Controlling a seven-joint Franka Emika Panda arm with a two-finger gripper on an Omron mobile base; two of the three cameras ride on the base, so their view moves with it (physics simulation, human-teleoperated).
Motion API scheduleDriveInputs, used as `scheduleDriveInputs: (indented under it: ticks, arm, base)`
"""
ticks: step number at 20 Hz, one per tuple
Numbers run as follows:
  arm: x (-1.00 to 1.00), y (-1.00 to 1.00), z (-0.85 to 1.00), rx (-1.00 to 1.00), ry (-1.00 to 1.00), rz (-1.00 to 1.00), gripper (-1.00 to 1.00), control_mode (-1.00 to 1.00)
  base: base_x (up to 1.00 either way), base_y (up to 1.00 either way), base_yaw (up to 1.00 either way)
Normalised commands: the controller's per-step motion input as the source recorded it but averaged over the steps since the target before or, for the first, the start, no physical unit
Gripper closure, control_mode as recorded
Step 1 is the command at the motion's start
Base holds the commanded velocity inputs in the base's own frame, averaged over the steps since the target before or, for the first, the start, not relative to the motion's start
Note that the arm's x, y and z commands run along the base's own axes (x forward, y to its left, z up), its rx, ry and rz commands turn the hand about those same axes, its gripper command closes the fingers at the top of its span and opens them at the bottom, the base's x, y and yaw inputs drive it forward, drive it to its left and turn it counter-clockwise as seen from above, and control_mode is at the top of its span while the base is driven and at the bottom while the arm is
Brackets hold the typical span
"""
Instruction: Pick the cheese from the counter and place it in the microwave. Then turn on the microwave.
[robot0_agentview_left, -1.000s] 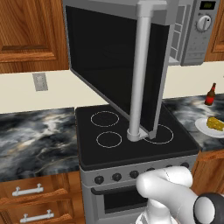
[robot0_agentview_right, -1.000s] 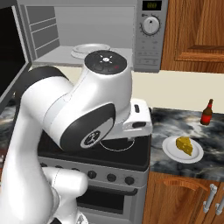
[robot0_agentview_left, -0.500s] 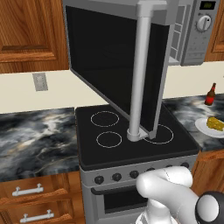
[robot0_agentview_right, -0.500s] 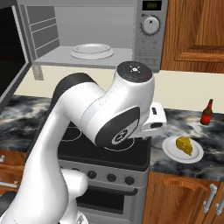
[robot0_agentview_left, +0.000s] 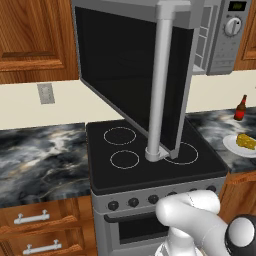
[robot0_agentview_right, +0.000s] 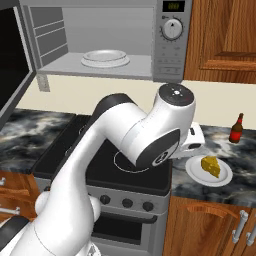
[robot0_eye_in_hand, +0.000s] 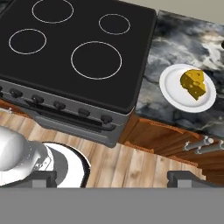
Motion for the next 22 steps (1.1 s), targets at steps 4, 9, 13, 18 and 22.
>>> scheduleDriveInputs:
  ticks: [4, 9, 13, 18, 22]
  arm:
    - [0.38, -0.26, -0.23, 0.00, 0.00, 0.00, -1.00, -1.00]
    - [0.38, -0.07, -0.30, 0.00, 0.03, 0.00, -1.00, -1.00]
    - [0.41, -0.02, -0.27, 0.00, 0.02, 0.00, -1.00, -1.00]
    - [0.36, -0.16, -0.24, 0.00, 0.01, 0.00, -1.00, -1.00]
    - [0.26, -0.31, -0.20, 0.00, 0.00, 0.01, -1.00, -1.00]
  base:
    - [0.00, 0.00, 0.00]
    - [0.00, 0.00, 0.00]
    - [0.00, 0.00, 0.00]
    - [0.00, 0.00, 0.00]
    - [0.00, 0.00, 0.00]
